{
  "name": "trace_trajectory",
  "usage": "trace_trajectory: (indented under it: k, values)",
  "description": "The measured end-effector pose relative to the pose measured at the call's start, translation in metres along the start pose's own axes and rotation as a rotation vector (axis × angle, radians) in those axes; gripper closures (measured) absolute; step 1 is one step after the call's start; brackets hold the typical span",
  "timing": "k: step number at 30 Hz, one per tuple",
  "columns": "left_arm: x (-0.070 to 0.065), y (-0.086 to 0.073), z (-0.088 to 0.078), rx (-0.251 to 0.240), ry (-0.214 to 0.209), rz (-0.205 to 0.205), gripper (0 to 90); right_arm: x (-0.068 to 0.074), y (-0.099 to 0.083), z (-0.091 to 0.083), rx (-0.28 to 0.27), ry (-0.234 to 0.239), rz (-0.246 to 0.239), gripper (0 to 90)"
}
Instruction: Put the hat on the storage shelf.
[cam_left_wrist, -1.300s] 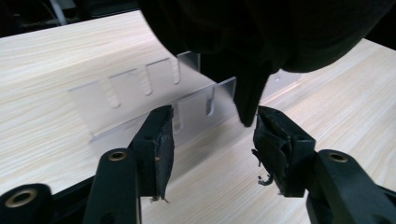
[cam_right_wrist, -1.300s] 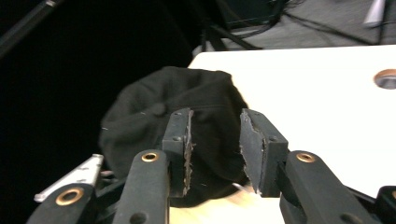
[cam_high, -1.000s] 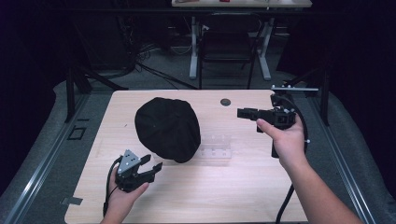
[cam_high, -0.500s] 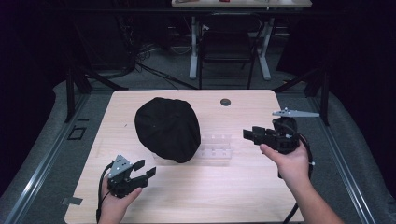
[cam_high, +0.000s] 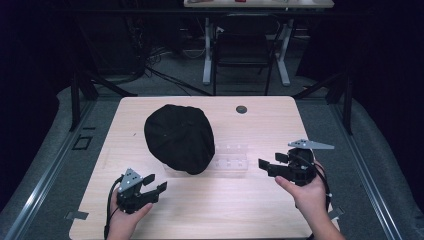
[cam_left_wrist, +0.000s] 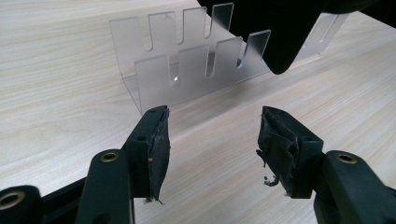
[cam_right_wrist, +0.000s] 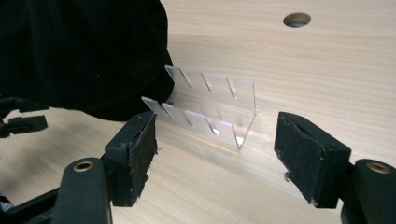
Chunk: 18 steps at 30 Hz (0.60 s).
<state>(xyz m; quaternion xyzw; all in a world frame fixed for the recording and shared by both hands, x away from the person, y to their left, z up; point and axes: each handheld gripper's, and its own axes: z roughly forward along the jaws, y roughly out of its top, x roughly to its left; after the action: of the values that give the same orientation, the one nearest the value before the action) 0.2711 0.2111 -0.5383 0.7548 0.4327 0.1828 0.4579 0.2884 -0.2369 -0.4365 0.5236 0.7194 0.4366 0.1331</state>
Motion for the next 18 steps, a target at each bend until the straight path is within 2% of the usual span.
trace_trajectory:
  k: [5, 9, 11, 18]
  values:
    - [0.000, -0.001, 0.001, 0.002, 0.004, 0.000, 43.3, -0.001, -0.020, 0.007, -0.002, -0.068, -0.059, 28.9]
    - [0.000, -0.002, 0.002, 0.004, 0.003, 0.004, 43.3, 0.000, -0.030, 0.011, -0.006, -0.098, -0.091, 28.9]
    - [0.000, -0.003, 0.002, 0.006, 0.004, 0.004, 43.3, 0.000, -0.040, 0.016, 0.010, -0.121, -0.129, 29.2]
    - [0.000, -0.003, 0.003, 0.000, 0.003, -0.005, 43.3, -0.002, -0.055, 0.022, 0.014, -0.111, -0.115, 31.1]
